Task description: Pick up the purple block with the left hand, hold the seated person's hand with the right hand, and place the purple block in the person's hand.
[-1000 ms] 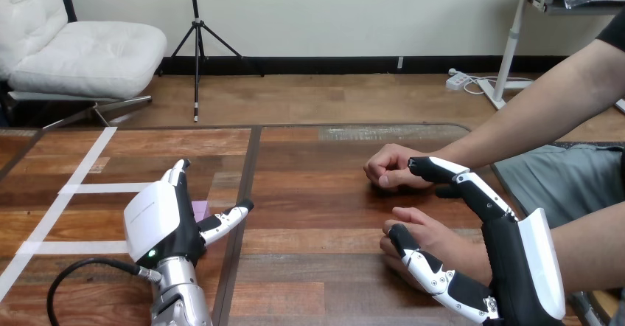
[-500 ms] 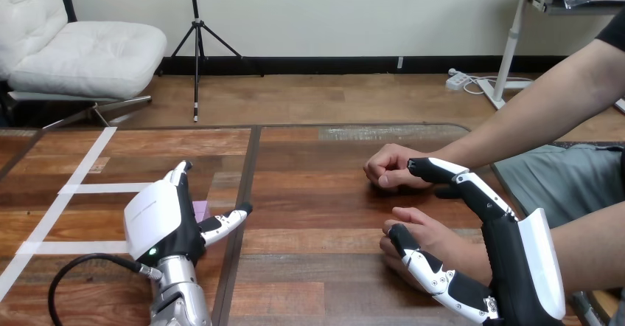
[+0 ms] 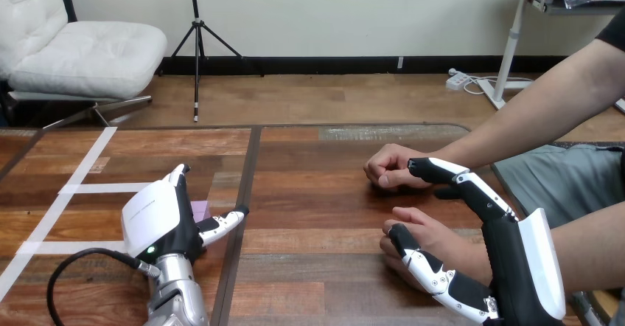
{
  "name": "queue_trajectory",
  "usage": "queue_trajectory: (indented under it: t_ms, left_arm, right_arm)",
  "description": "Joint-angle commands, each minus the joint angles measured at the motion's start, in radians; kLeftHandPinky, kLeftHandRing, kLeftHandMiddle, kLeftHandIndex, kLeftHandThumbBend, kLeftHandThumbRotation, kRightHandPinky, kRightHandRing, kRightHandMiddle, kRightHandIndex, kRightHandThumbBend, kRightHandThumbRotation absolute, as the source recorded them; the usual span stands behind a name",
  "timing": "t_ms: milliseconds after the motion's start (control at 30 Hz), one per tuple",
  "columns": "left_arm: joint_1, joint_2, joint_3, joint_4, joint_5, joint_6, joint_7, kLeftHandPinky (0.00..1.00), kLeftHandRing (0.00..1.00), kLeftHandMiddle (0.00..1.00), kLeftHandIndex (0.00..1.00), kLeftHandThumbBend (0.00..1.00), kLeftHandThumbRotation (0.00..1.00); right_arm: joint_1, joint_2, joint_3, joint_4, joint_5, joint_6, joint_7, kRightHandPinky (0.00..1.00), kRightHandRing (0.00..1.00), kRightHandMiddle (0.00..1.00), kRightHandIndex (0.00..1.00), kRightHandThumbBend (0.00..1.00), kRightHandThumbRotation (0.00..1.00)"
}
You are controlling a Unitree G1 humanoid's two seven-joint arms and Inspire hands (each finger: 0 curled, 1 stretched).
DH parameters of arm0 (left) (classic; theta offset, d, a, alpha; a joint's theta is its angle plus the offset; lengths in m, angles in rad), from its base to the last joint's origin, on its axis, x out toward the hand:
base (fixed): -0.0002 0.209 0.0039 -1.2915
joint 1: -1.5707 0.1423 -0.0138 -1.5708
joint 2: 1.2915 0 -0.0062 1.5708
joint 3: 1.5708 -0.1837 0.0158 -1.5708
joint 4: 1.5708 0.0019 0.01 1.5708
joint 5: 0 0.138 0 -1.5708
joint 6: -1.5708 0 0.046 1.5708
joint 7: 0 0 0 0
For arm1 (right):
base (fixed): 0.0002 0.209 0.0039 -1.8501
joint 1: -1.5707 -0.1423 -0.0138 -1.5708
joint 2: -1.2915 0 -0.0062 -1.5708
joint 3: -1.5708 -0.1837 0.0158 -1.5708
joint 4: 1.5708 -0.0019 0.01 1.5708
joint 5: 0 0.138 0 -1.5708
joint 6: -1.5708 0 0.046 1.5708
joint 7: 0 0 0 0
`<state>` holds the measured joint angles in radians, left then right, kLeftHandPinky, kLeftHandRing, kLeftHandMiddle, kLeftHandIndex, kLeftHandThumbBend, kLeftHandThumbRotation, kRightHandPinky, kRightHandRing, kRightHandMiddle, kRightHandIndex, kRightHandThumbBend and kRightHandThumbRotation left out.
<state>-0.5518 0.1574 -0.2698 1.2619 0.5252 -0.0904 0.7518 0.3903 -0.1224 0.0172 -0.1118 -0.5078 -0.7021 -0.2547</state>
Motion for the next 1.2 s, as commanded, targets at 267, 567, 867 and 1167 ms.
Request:
queue_trajectory:
  t_ms: [267,567,867,1167]
  left_arm:
    - [-0.084,0.027,-0.015,0.007,0.012,0.001,-0.011,0.80,0.85,0.87,0.87,0.76,0.48]
    - [-0.083,0.029,-0.010,0.010,0.006,-0.001,-0.021,0.80,0.85,0.87,0.87,0.76,0.46]
    - [-0.082,0.031,-0.011,0.014,0.005,-0.003,-0.024,0.80,0.85,0.87,0.87,0.75,0.45]
    - [-0.082,0.032,-0.013,0.018,0.006,-0.002,-0.037,0.80,0.86,0.87,0.87,0.74,0.45]
  right_arm:
    - [-0.024,-0.008,-0.012,-0.053,0.011,-0.005,-0.004,0.68,0.75,0.75,0.75,0.48,0.28]
    - [-0.020,-0.007,-0.011,-0.057,0.013,-0.002,-0.001,0.69,0.75,0.75,0.75,0.48,0.27]
    - [-0.015,-0.008,-0.011,-0.064,0.017,0.004,0.004,0.69,0.76,0.76,0.75,0.48,0.27]
    - [-0.013,-0.010,-0.014,-0.067,0.014,0.004,0.003,0.69,0.75,0.75,0.75,0.48,0.27]
